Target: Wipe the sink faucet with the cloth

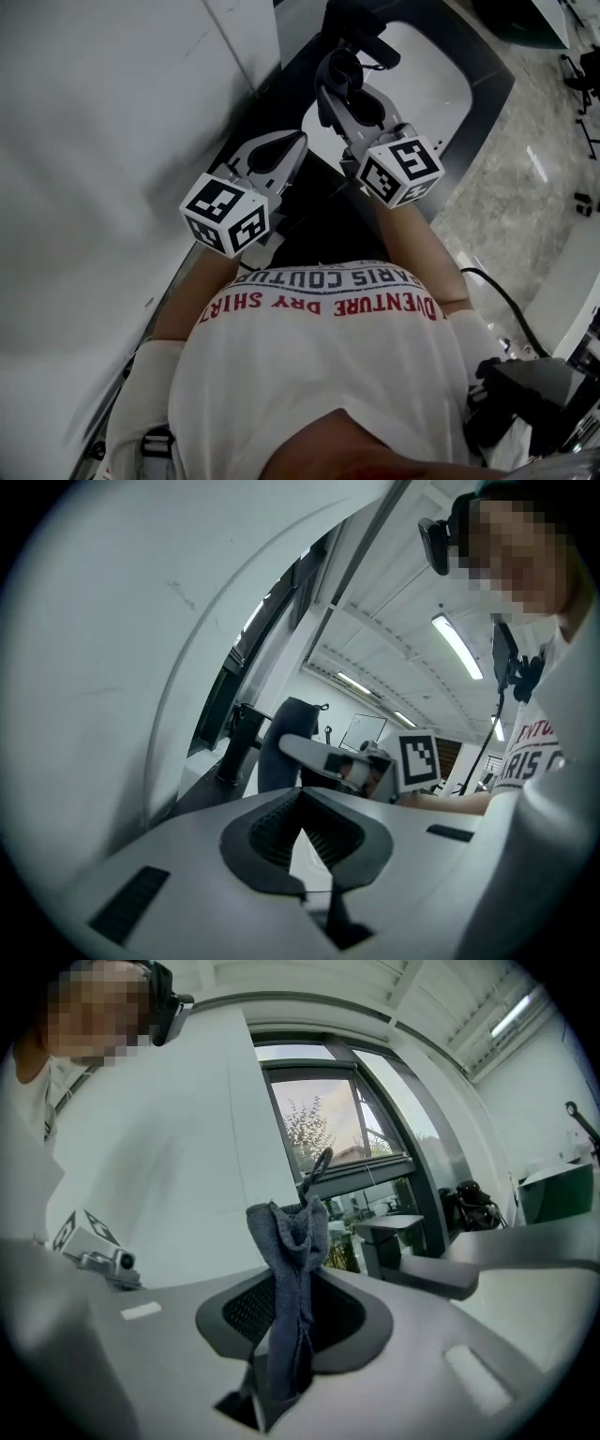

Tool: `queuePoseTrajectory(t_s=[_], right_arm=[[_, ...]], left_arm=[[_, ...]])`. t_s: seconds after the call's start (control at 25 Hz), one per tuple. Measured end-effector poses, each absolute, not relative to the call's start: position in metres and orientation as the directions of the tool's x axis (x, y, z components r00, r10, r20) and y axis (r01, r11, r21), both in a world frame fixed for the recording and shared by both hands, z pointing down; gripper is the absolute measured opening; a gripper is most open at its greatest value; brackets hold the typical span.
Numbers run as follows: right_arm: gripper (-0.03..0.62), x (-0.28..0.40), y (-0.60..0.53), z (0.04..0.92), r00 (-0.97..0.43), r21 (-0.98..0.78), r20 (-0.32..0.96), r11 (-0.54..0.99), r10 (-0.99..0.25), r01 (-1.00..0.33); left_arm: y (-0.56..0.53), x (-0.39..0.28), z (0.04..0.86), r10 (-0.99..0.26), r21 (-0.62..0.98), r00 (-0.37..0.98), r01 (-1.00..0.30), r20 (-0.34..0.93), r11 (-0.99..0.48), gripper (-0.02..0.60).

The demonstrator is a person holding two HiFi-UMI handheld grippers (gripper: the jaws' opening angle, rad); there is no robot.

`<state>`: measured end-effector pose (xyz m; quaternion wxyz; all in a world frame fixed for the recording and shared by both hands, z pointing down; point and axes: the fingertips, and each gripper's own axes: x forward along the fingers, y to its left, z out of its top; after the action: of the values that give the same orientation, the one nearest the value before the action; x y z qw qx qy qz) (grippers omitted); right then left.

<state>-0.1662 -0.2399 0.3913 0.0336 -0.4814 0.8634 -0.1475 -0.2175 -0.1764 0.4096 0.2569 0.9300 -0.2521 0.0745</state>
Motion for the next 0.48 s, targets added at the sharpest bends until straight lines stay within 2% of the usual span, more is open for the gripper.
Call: queuePoseTrajectory(t_s=[0.2, 0.48], right_arm=[[0.075, -0.172, -0.296, 0.394, -0.453, -0.227, 0.068, 0.428, -0.889, -0.875], [0.075, -0.159, -0.354, 0.427, -0.317, -0.178, 0.137, 0.291, -0.939, -0.940]], left_arm=[[-0.183, -0.225, 0.416, -0.411, 0.446, 0.868, -0.497, 0.279, -0.745, 0.000], [-0.194, -0.234, 0.431, -0.403, 0.474, 0.871, -0.490, 0.280, -0.731, 0.000]])
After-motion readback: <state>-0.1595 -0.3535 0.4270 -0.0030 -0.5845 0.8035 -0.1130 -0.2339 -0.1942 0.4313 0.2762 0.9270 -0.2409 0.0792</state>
